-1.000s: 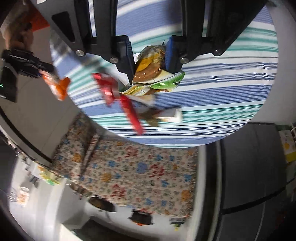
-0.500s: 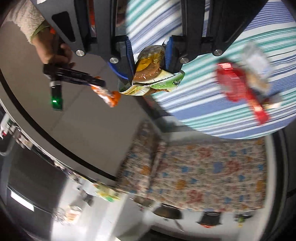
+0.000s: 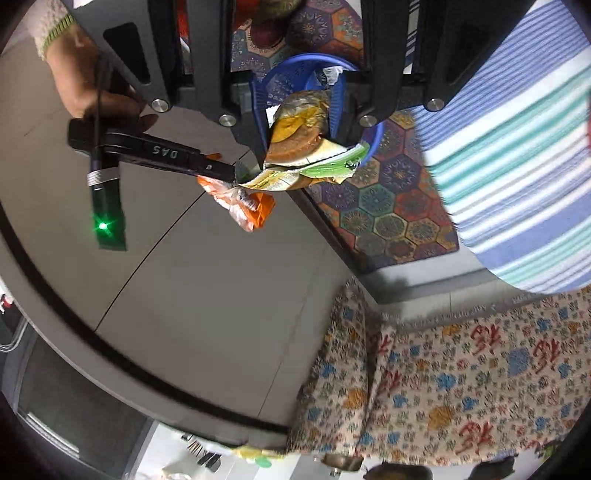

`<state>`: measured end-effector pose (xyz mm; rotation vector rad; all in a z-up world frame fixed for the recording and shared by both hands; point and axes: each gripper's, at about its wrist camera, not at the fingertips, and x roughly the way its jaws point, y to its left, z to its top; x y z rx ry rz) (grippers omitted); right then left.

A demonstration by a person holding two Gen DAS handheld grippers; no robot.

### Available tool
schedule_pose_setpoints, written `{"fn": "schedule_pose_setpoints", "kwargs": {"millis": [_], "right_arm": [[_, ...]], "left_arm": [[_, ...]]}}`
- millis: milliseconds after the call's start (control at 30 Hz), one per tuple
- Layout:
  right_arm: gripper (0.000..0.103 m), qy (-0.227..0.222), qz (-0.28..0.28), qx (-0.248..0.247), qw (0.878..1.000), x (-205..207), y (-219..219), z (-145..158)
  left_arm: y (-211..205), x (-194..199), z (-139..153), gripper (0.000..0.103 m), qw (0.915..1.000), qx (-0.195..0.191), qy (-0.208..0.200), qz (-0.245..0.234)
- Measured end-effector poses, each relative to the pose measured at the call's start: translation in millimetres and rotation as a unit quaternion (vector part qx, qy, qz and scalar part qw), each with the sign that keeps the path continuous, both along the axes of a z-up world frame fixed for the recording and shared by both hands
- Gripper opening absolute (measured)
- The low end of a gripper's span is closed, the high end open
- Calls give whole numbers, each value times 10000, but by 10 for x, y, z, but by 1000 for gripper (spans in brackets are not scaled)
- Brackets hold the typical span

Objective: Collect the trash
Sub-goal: 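Carry the orange bag and yellow wrapper with both tools over the blue basket, then open both tools to drop the bag and wrapper into the basket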

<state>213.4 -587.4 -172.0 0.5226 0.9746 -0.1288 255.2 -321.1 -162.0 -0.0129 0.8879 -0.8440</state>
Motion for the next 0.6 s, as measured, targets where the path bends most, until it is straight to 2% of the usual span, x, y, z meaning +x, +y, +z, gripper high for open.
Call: {"fn": "schedule_pose_setpoints", "kwargs": {"millis": [467,567,600], "right_arm": [[44,221,-189,66,9996,32,-227,-179],[50,123,-217,180,9995,51,-266,-199],[51,82,-189,201,9996,50,-268,-201]], "left_arm": [[-563,360,-652,30,9985,180,496,119],[-625,437,-785,38,9967,92,796,93],[-640,467,-818,44,9962,19,867,124]]}}
